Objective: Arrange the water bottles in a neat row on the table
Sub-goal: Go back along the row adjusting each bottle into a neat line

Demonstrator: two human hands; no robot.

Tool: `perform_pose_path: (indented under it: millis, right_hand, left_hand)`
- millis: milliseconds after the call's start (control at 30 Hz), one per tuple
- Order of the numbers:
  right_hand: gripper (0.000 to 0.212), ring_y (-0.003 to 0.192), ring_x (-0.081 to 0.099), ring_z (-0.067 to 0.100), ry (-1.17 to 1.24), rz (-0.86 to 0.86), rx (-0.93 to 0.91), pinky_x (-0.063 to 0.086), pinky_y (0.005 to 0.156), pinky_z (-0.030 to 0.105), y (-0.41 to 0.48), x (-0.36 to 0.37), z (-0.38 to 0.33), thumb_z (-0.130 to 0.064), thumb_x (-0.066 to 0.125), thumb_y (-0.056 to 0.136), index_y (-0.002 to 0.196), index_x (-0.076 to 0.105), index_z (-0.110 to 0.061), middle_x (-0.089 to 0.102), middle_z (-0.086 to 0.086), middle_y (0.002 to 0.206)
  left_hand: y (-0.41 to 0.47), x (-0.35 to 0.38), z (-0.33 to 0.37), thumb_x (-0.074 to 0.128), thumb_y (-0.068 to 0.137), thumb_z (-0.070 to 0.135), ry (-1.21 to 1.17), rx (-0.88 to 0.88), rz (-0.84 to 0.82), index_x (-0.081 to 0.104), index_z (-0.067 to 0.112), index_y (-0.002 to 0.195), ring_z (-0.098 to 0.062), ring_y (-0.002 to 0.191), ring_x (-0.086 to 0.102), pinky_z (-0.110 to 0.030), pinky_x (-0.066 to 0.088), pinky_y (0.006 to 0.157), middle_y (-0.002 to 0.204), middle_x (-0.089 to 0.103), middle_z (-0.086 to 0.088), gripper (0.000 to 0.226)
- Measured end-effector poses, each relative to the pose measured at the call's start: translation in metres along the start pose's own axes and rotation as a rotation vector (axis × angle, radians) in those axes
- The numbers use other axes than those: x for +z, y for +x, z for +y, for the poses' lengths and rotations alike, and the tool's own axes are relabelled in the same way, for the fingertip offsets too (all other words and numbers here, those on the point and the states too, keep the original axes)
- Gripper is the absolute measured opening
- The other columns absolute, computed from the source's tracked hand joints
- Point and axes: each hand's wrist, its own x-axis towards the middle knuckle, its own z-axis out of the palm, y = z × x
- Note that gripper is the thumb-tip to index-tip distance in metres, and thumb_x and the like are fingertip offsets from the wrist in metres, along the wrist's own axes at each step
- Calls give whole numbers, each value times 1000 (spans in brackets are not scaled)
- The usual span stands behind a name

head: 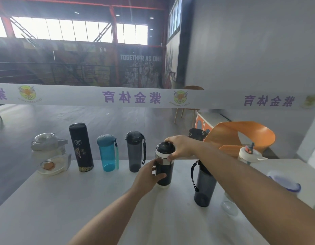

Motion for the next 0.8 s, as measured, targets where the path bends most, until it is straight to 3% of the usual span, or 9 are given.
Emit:
perform_pose_path:
  millis: [267, 533, 800]
  right_hand:
    - [71, 117, 57, 24, -6, 24, 45, 48, 101, 36, 46, -7, 9, -32, 85, 76, 137, 52, -20, 61, 3, 131]
    - [74, 116, 57, 23, -22, 42, 79, 49, 98, 34, 64, -17, 22, -34, 86, 74, 138, 52, -21, 61, 1, 130]
    - [70, 118, 57, 24, 18, 54, 87, 47, 98, 32, 70, -17, 34, -27, 85, 77, 138, 52, -20, 61, 1, 131]
  left_hand:
    - [33, 8, -16, 75, 85, 22, -26, -48, 111, 61, 21, 128, -5, 100, 64, -24, 51, 91, 117, 68, 9, 45]
    - [53, 20, -21, 67, 89, 37, 110, -47, 183, 66, 27, 117, -13, 99, 65, -33, 51, 85, 108, 73, 8, 30]
    - [66, 26, -21, 69, 90, 31, 63, -37, 178, 64, 23, 123, -11, 103, 67, -23, 47, 83, 113, 72, 10, 34]
